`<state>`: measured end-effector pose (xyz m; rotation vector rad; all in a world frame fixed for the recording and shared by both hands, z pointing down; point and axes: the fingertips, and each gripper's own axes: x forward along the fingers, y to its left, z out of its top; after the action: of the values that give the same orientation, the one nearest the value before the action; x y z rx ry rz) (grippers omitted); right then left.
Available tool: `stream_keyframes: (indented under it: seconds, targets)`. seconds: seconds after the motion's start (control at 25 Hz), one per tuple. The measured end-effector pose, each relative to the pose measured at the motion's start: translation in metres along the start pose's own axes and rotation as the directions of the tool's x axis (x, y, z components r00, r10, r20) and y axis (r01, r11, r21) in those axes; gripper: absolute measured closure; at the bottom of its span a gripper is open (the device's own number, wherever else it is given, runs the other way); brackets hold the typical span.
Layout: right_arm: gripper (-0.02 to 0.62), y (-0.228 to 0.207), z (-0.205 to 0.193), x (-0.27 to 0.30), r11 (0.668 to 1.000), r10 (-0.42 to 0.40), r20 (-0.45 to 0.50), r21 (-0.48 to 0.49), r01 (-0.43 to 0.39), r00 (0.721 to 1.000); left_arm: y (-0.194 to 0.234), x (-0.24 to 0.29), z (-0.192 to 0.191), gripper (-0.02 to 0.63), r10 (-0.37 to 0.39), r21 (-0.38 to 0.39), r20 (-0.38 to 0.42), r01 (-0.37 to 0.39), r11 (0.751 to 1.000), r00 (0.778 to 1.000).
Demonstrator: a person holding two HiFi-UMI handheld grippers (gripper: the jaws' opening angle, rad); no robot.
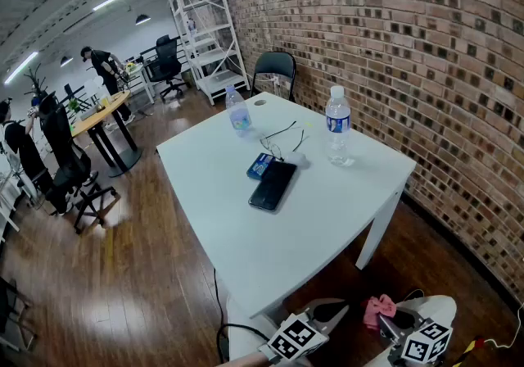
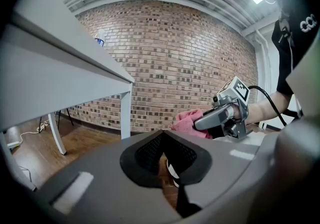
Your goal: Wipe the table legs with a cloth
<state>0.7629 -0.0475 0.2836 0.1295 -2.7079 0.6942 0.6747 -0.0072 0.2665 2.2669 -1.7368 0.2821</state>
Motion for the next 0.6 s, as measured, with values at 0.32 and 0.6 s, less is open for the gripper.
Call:
stream_keyframes:
  seconds: [0.32,0.6]
  targets:
    - [0.505,-0.001,-0.001,-0.002,1.0,-0.013,0.005,-0.001,0.013,1.0,-0.003,0.0,-0.001,0.603,-0.004,-0.004,0.007,0.004,1.0,1.0]
    - [0.505,0.004,0.024,0.025,0.997,0.005,0.056,-0.077,-0.001,0.998,0.022,0.003,0.02,0.603,0.041,0.036,0.044,-0.042,0.998,0.998]
